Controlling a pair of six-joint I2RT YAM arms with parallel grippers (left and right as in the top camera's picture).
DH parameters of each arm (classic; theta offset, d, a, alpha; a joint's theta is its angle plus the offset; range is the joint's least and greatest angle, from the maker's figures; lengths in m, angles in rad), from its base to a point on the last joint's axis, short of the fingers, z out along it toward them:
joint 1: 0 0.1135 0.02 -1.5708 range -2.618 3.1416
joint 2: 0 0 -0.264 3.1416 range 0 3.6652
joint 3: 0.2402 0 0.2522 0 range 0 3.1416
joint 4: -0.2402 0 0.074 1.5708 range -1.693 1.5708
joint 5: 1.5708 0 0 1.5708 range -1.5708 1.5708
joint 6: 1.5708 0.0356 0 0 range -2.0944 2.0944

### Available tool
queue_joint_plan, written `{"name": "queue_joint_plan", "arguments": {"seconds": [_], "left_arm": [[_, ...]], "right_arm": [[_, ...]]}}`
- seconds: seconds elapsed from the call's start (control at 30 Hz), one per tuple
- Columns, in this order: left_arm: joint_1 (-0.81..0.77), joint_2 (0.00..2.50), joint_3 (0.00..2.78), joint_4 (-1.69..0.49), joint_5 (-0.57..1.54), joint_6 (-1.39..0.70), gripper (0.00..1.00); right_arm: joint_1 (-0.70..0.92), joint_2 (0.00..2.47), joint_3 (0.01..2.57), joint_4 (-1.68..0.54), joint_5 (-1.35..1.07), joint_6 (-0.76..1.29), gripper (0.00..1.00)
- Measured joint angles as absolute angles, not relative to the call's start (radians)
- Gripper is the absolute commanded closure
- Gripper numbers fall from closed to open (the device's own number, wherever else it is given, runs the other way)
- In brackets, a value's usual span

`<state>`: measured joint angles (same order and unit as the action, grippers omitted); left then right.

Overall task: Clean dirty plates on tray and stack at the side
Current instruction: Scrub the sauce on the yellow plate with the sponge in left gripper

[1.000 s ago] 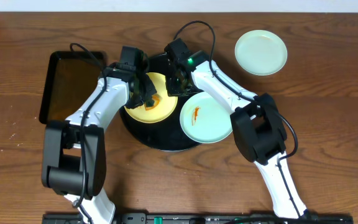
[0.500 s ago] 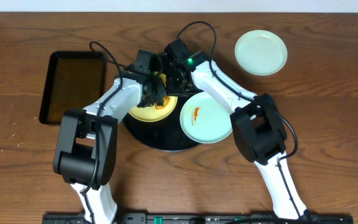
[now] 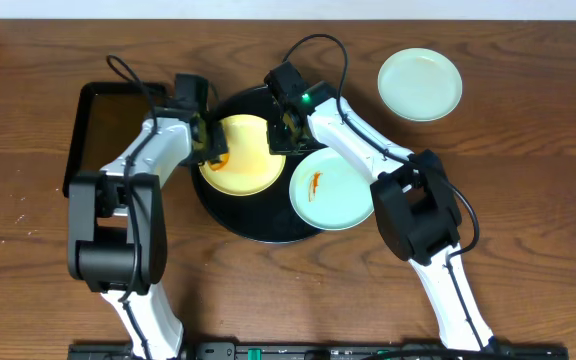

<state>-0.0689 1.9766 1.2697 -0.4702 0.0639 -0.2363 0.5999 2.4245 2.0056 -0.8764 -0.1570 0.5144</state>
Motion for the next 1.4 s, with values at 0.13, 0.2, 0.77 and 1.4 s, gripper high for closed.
{"name": "queue_joint_plan", "arguments": {"seconds": [0.13,0.2,0.77,1.4], "left_arm": [[-0.059,1.962,1.272,-0.485,0.060,-0.218,0.93],[-0.058,1.938,1.272,-0.493,0.051,-0.212,0.93],[-0.138,1.994,1.271,-0.493,0.339,-0.416,0.93],[-0.125,1.943,1.347,-0.611,-0.169,-0.359,0.92]], "right_arm": [[0.600,2.424,2.006,-0.878,-0.156,0.514,0.99],[0.600,2.424,2.006,-0.878,-0.157,0.514,0.99],[0.599,2.424,2.007,-0.888,-0.145,0.514,0.99],[0.608,2.423,2.008,-0.882,-0.138,0.513,0.99]]}}
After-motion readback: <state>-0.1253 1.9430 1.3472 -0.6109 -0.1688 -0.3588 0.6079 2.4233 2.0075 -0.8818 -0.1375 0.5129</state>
